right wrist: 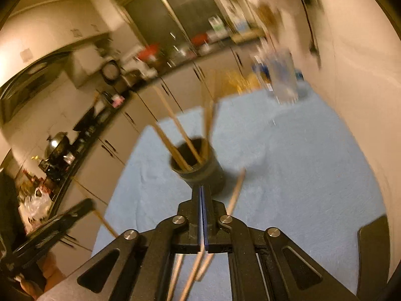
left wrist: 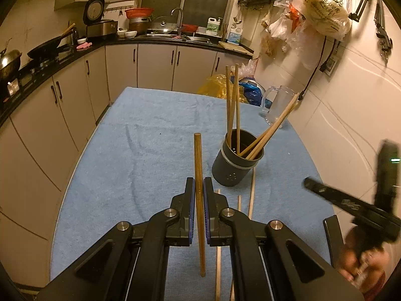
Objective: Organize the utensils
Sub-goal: 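Raise the left tool's chopstick over the black cup while the right tool carries its chopstick there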
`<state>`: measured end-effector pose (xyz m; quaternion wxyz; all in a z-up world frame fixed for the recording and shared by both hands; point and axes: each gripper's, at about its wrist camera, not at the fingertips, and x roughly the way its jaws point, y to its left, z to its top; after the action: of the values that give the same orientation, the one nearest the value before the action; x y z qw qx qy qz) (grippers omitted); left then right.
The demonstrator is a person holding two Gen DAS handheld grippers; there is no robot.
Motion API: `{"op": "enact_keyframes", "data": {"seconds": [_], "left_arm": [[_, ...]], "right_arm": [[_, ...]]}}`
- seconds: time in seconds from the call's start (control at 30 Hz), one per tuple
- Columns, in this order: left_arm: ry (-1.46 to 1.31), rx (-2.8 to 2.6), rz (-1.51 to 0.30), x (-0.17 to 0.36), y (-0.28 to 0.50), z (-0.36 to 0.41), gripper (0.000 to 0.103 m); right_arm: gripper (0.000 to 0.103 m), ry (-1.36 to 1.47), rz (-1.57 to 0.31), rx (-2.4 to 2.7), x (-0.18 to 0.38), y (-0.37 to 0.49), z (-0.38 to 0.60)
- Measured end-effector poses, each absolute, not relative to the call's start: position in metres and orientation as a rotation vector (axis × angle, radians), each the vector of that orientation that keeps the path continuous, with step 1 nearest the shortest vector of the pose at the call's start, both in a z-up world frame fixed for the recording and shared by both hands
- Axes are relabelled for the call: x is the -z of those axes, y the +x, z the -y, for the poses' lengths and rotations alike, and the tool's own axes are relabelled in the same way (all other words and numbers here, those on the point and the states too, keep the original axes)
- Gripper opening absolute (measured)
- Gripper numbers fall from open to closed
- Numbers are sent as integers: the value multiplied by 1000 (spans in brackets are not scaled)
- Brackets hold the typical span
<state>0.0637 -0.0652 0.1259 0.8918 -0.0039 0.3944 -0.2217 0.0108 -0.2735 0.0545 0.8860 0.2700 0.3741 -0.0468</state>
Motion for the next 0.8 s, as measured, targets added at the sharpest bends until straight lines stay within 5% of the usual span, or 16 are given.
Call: {"op": "enact_keyframes", "data": {"seconds": [0.23, 0.63, 0.8], "left_arm": [[-5, 472, -821, -125, 69, 65, 6], [-4, 494, -824, -121, 76, 63, 6], [-10, 493, -828, -120, 78, 63, 6]], "right_arm": [[18, 611, -989, 148, 13, 60, 294], [22, 468, -1118, 233, 49, 130, 276], [7, 422, -1118, 245, 56, 133, 270]]}}
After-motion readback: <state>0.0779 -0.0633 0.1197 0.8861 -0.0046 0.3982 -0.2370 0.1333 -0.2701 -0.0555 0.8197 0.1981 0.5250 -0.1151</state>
